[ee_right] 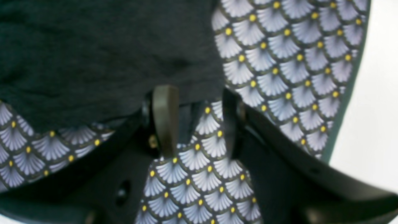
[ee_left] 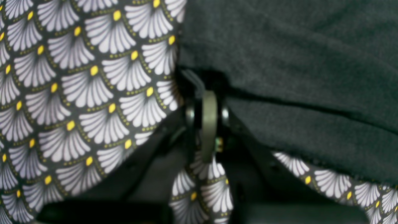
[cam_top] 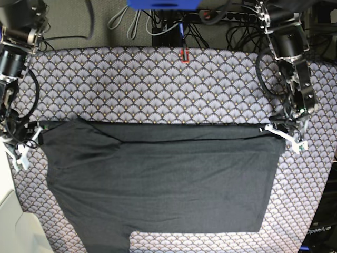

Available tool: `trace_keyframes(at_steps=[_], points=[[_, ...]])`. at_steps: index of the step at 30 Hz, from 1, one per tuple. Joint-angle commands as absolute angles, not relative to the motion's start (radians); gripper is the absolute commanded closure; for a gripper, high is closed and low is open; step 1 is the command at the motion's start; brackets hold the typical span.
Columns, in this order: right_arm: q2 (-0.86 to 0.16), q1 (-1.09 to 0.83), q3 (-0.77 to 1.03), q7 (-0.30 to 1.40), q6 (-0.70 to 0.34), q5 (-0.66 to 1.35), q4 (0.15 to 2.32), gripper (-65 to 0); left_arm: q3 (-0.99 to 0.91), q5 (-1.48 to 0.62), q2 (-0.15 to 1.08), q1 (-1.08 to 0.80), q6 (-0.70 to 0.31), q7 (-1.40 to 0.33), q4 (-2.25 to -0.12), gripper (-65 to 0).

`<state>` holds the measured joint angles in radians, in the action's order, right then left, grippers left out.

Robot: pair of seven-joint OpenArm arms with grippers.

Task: Fold the T-shirt properly
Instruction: 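Hold the folded collar edge with both grippers, adjusting the right gripper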

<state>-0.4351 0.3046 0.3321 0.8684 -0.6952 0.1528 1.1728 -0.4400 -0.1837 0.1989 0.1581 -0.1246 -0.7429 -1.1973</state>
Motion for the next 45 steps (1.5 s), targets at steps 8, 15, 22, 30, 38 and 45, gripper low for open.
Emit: trace_keyframes(at_steps=[8,15,22,30,38,45], points=[[-0.456,0.328,0.337,0.851,-0.698,0.159,1.191,-25.2,-0.444,-0.183,0.213,0.174,-0.125,-0.73,-1.222,-0.6],[-0.449,0.314,0.412,0.851,-0.698,0.157,1.185,-25.2,-0.444,-0.183,0.213,0.173,-0.125,-0.73,-1.222,-0.6],[-0.423,0.262,0.426,0.851,-0.698,0.159,1.187,-25.2,-0.444,-0.183,0.213,0.174,-0.125,-0.73,-1.222,-0.5],[-0.403,0.246,0.427,0.851,-0.698,0.159,1.187,-25.2,-0.444,-0.183,0.213,0.177,-0.125,-0.73,-1.222,-0.5],[-0.384,0.245,0.424,0.851,-0.698,0.159,1.187,-25.2,-0.444,-0.183,0.213,0.177,-0.125,-0.73,-1.222,-0.5],[-0.364,0.228,0.421,0.849,-0.698,0.159,1.187,-25.2,-0.444,-0.183,0.213,0.177,-0.125,-0.73,-1.222,-0.5]])
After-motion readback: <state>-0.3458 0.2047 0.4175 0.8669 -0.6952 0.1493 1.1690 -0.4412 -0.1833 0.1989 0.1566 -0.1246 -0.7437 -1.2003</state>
